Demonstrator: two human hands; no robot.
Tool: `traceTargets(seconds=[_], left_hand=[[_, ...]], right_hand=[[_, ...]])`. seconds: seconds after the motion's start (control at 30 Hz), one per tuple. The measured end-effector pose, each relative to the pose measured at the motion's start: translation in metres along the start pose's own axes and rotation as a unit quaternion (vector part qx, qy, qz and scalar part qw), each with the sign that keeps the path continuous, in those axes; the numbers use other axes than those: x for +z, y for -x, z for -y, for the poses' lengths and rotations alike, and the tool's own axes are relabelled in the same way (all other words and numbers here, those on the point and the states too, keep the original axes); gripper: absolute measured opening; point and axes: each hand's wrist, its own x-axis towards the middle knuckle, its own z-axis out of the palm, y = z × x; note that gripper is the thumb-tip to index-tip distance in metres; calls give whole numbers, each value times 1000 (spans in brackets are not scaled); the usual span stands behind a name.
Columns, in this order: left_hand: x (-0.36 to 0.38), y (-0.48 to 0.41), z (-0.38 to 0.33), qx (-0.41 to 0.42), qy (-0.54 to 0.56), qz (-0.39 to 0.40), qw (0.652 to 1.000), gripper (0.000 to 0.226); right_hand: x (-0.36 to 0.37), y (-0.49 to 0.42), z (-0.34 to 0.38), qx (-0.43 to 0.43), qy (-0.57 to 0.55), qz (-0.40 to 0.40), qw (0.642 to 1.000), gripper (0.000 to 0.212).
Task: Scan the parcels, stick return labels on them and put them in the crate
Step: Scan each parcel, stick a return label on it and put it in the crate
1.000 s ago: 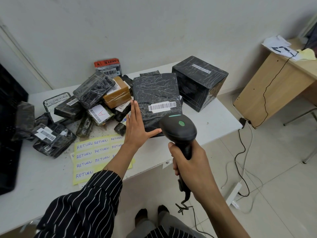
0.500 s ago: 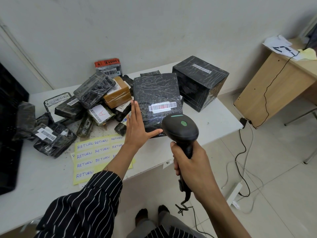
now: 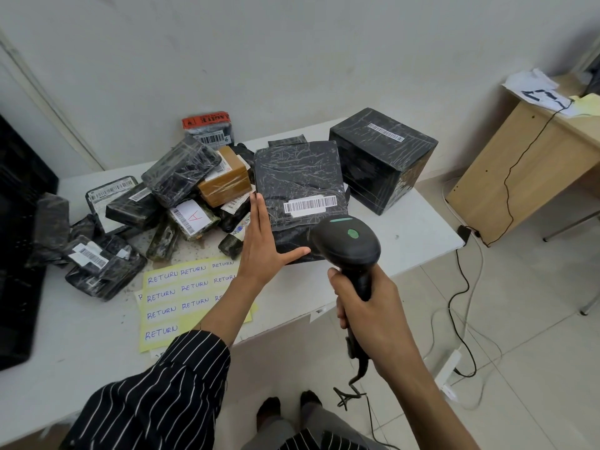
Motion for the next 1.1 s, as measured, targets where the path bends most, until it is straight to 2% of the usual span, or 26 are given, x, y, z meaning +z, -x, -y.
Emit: traceTargets(seconds=[0.1,0.17,0.37,0.57,0.67,0.73,0.8,0.87,0.9,0.93,1.0,1.1], left_hand=[[1,1,-3,-26,67,11,997,131],[1,1,-3,-28,93,10,995,130],[1,0,-3,-34,115,8,993,130],[2,-4,0,-41,130,9,991,129],[2,-5,0,-45,133,8,990,128],[2,-6,-1,-49,134,7,990,128],[1,-7,-1,-55,139,10,989,128],[0,-7,-2,-62,141,9,988,129],[0,-7,-4,-65,141,9,988,129],[0,-6,-7,-66,138,11,988,129],[-1,-3,-14,-64,131,11,989,130],[-9,7,-30,-72,120,4,990,130]], right_hand=[[-11,-28,-19,4,24,-57,998,20],[-21,-64,-45,16,99,-70,992,27],[-38,-180,-142,76,341,-16,937,44],[-41,-235,-166,36,488,2,872,40],[-41,-243,-174,13,517,7,856,39],[-39,-242,-173,25,533,0,846,46],[-36,-234,-164,-15,502,-74,862,56],[-28,-217,-145,-99,372,-136,913,57],[-23,-206,-128,-100,258,-111,955,57],[-15,-194,-111,-78,137,-48,986,60],[-2,-170,-85,-43,-27,73,996,56],[-1,-144,-67,-48,-65,78,994,36]])
